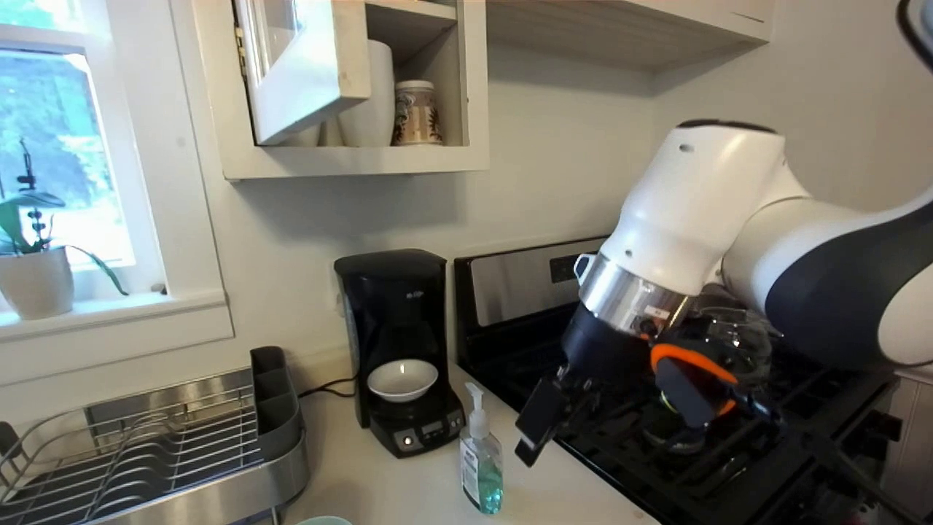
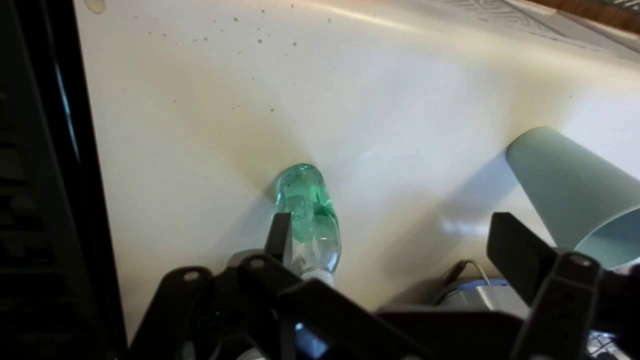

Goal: Position the soap dispenser bottle in an upright position

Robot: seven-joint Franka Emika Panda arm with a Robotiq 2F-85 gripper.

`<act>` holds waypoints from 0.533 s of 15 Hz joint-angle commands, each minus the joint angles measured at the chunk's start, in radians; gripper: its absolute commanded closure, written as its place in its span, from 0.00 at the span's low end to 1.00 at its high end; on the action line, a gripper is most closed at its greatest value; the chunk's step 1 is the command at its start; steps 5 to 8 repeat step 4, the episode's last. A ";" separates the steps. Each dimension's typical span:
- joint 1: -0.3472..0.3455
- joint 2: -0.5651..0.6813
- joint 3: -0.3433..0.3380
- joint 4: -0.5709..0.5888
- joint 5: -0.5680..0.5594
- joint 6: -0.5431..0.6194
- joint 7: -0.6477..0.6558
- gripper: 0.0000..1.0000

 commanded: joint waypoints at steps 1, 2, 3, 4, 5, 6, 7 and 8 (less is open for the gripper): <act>0.001 -0.034 0.001 -0.009 0.004 -0.016 0.014 0.00; 0.002 -0.057 0.001 -0.019 0.007 -0.021 0.022 0.00; 0.003 -0.068 0.002 -0.027 0.008 -0.021 0.027 0.00; 0.003 -0.069 0.002 -0.030 0.009 -0.021 0.029 0.00; 0.003 -0.069 0.002 -0.030 0.009 -0.021 0.029 0.00; 0.003 -0.069 0.002 -0.030 0.009 -0.021 0.029 0.00; 0.003 -0.069 0.002 -0.030 0.009 -0.021 0.029 0.00; 0.003 -0.069 0.002 -0.030 0.009 -0.021 0.029 0.00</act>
